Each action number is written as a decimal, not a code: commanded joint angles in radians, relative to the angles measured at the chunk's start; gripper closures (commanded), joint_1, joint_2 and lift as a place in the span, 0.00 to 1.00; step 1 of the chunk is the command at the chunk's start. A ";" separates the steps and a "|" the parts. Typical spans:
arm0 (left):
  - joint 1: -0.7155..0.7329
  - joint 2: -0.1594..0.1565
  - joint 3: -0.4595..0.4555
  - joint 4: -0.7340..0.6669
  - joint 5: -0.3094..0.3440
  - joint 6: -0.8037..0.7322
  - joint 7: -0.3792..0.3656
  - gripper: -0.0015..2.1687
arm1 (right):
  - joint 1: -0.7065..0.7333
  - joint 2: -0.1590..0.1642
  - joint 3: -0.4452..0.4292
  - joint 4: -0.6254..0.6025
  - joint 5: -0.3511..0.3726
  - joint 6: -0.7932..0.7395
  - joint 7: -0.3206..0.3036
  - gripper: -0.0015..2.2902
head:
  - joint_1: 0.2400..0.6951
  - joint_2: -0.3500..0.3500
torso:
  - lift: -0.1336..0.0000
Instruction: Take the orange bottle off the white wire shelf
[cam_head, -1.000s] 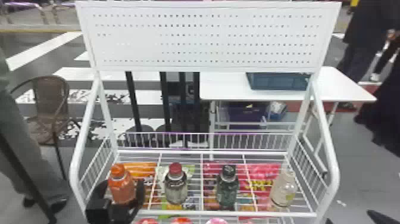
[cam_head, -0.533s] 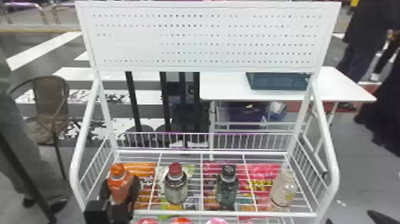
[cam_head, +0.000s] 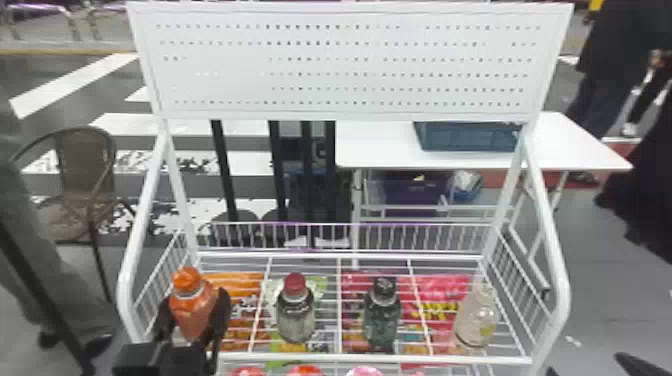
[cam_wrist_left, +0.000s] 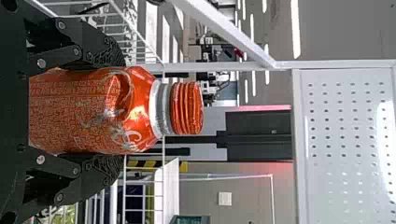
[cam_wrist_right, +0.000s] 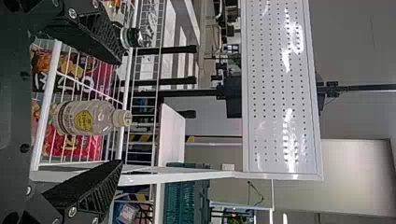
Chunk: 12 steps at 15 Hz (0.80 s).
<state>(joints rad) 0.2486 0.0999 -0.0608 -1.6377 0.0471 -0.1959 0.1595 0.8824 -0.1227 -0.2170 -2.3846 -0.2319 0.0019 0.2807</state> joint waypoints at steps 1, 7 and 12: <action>0.104 0.004 0.012 -0.188 -0.012 0.097 0.000 0.38 | -0.005 0.000 0.004 0.005 0.000 0.001 0.000 0.06 | 0.57 0.50 | 1.00; 0.353 0.014 0.058 -0.499 -0.018 0.198 0.000 0.38 | -0.016 0.000 0.014 0.019 0.002 0.001 0.000 0.06 | 0.57 0.50 | 1.00; 0.523 0.057 0.059 -0.660 0.005 0.195 0.000 0.38 | -0.023 -0.003 0.016 0.027 -0.004 0.001 0.000 0.06 | 0.57 0.50 | 1.00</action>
<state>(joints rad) 0.7280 0.1425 0.0015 -2.2541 0.0423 0.0012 0.1605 0.8608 -0.1255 -0.2009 -2.3591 -0.2335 0.0024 0.2807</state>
